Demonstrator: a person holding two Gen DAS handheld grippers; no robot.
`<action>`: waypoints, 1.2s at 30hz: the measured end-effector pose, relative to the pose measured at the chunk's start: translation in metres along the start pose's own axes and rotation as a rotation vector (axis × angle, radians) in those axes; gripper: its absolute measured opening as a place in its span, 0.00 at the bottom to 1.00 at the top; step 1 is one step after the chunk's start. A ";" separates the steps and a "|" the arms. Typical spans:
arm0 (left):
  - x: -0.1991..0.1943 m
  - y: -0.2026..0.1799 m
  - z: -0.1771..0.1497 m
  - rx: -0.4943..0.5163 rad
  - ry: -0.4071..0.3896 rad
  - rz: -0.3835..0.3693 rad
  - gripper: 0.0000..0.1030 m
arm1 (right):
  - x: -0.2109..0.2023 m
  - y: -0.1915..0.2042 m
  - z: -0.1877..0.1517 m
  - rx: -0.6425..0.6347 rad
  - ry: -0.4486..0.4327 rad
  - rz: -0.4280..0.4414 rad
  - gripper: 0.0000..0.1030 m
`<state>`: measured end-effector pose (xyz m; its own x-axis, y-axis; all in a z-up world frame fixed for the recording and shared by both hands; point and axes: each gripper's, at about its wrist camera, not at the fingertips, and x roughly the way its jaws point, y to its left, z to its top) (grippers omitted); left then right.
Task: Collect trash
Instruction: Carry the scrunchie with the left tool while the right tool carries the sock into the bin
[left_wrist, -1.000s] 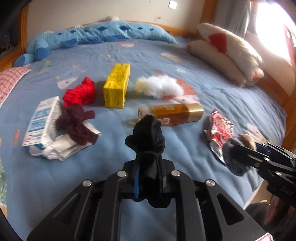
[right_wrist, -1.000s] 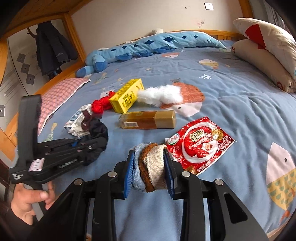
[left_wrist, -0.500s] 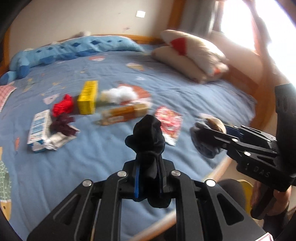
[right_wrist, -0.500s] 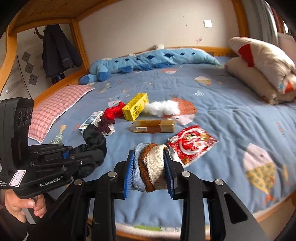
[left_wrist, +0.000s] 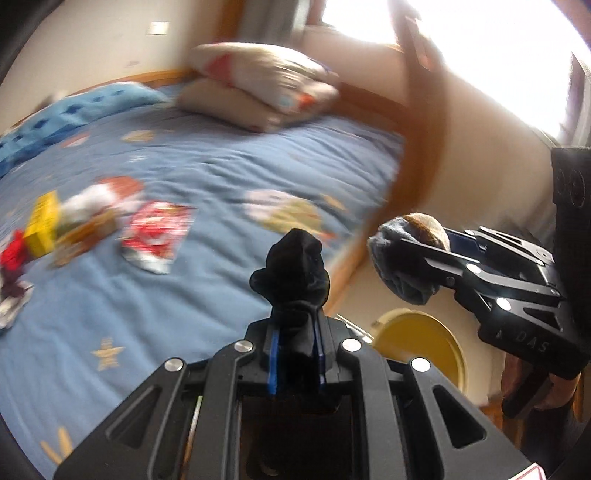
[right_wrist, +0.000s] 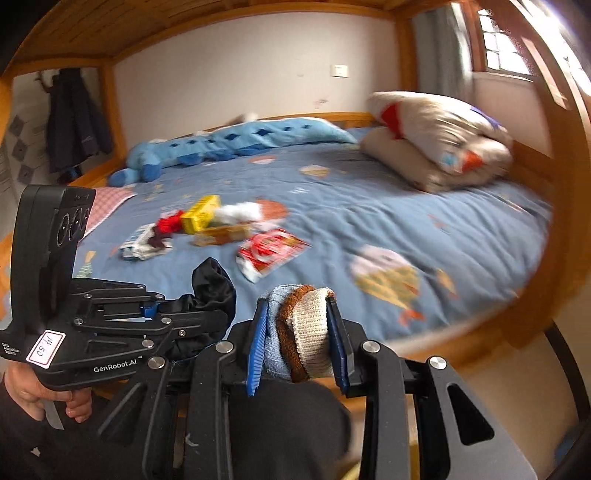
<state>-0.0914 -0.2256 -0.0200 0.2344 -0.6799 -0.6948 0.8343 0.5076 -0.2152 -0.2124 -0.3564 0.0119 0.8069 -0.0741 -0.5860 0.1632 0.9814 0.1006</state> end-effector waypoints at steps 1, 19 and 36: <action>0.005 -0.010 -0.001 0.019 0.009 -0.017 0.14 | -0.007 -0.009 -0.007 0.014 0.004 -0.020 0.29; 0.117 -0.178 -0.042 0.275 0.308 -0.380 0.49 | -0.102 -0.130 -0.135 0.268 0.152 -0.429 0.41; 0.090 -0.133 -0.030 0.263 0.179 -0.189 0.91 | -0.089 -0.121 -0.118 0.253 0.123 -0.361 0.55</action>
<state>-0.1958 -0.3384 -0.0749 -0.0077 -0.6338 -0.7734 0.9597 0.2126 -0.1838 -0.3708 -0.4480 -0.0434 0.6021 -0.3669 -0.7091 0.5676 0.8214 0.0569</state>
